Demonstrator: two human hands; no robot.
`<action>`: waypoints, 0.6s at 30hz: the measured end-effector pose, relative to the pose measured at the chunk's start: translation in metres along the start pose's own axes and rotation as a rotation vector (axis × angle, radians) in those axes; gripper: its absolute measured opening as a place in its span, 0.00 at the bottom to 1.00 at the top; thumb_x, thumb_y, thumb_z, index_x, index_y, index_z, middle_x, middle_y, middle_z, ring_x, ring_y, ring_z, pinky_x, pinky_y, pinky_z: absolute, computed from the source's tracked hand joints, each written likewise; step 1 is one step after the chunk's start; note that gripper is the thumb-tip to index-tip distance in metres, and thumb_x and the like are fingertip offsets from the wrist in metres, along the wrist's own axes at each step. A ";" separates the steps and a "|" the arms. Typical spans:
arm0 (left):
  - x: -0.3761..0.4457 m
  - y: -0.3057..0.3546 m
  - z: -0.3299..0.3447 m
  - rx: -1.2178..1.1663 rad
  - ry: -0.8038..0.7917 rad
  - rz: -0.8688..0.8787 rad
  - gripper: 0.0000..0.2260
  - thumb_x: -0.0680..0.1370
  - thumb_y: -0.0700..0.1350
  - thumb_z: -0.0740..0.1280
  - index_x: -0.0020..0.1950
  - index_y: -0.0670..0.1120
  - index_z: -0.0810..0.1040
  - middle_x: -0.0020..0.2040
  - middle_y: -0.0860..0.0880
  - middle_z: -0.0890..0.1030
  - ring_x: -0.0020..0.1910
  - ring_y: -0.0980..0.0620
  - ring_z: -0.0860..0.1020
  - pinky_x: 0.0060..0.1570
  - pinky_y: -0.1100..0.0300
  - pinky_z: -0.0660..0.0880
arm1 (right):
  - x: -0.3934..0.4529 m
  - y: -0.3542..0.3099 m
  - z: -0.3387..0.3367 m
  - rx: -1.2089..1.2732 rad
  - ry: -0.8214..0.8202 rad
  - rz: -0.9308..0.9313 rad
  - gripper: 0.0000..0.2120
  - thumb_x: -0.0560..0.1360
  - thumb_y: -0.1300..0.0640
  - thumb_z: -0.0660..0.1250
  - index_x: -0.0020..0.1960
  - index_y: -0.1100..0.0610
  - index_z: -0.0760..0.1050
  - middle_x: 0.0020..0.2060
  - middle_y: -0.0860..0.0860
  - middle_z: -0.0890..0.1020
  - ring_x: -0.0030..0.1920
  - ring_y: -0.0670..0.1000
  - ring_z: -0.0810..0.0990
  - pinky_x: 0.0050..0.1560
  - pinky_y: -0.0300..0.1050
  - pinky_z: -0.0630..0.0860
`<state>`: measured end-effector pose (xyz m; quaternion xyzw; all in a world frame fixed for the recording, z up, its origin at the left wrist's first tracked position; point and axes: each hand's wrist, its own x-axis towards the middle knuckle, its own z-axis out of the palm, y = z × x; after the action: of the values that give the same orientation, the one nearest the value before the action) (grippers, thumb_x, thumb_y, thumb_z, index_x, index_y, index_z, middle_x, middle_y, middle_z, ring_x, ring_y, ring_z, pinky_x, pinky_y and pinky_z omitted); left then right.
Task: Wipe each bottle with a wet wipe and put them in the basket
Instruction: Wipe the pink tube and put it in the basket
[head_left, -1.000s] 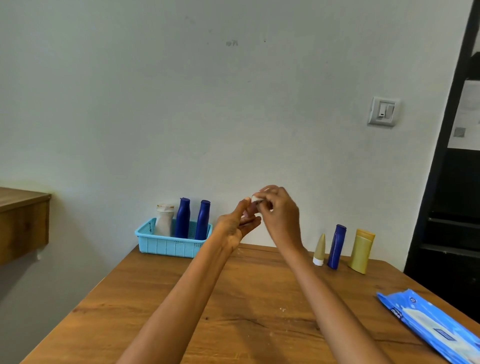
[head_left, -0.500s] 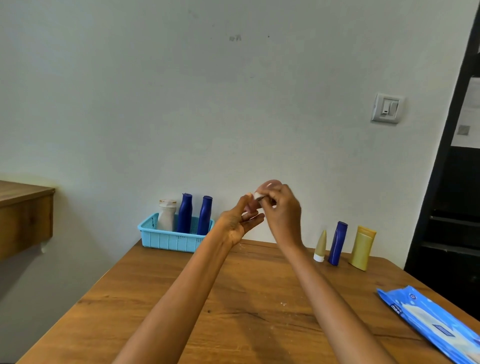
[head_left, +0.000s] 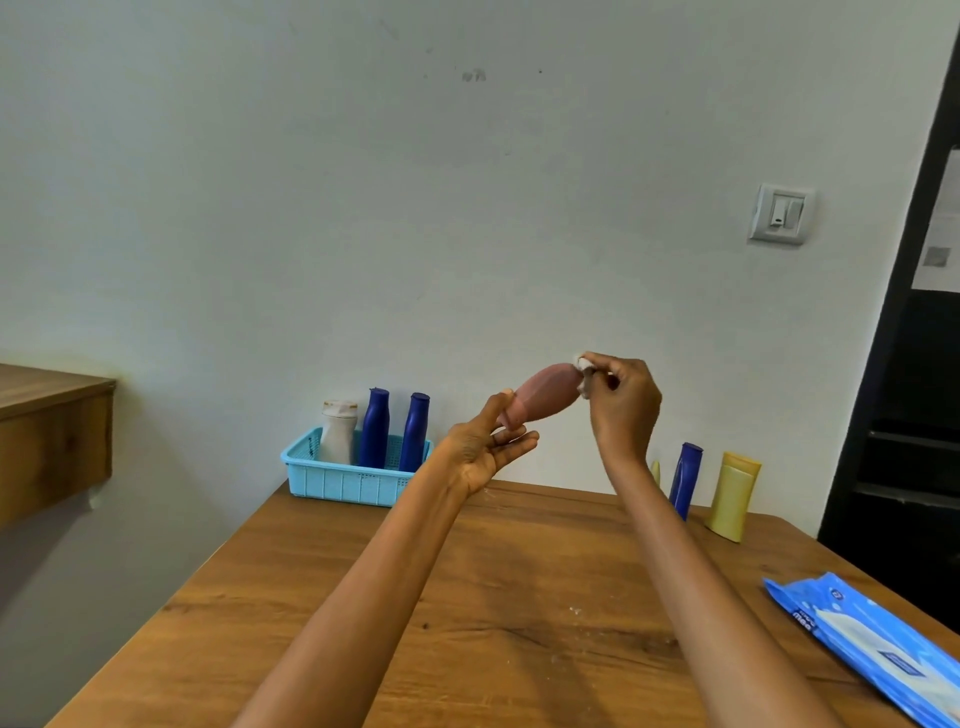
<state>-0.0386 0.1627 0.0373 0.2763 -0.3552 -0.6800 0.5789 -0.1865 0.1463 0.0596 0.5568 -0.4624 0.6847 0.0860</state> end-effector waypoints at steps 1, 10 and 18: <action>0.001 -0.001 0.000 -0.002 0.002 0.001 0.21 0.75 0.44 0.70 0.63 0.35 0.69 0.43 0.39 0.77 0.39 0.44 0.81 0.39 0.53 0.81 | -0.001 -0.001 0.001 -0.005 0.000 0.009 0.09 0.76 0.62 0.65 0.54 0.59 0.80 0.50 0.55 0.80 0.46 0.46 0.77 0.39 0.23 0.67; 0.002 -0.001 -0.006 -0.036 0.041 0.029 0.13 0.75 0.43 0.69 0.54 0.36 0.73 0.38 0.39 0.81 0.35 0.45 0.82 0.39 0.54 0.81 | -0.051 -0.003 0.011 0.051 -0.213 -0.113 0.10 0.76 0.65 0.64 0.55 0.59 0.81 0.47 0.53 0.79 0.47 0.47 0.78 0.43 0.24 0.71; 0.000 -0.007 0.003 0.008 0.015 -0.003 0.21 0.75 0.44 0.70 0.62 0.35 0.69 0.42 0.38 0.78 0.34 0.46 0.82 0.37 0.55 0.81 | 0.006 0.005 0.010 0.054 -0.017 0.178 0.09 0.77 0.62 0.64 0.55 0.60 0.80 0.53 0.56 0.80 0.53 0.53 0.79 0.47 0.34 0.72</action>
<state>-0.0448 0.1635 0.0336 0.2843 -0.3529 -0.6775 0.5794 -0.1851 0.1340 0.0618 0.5215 -0.4919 0.6972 0.0059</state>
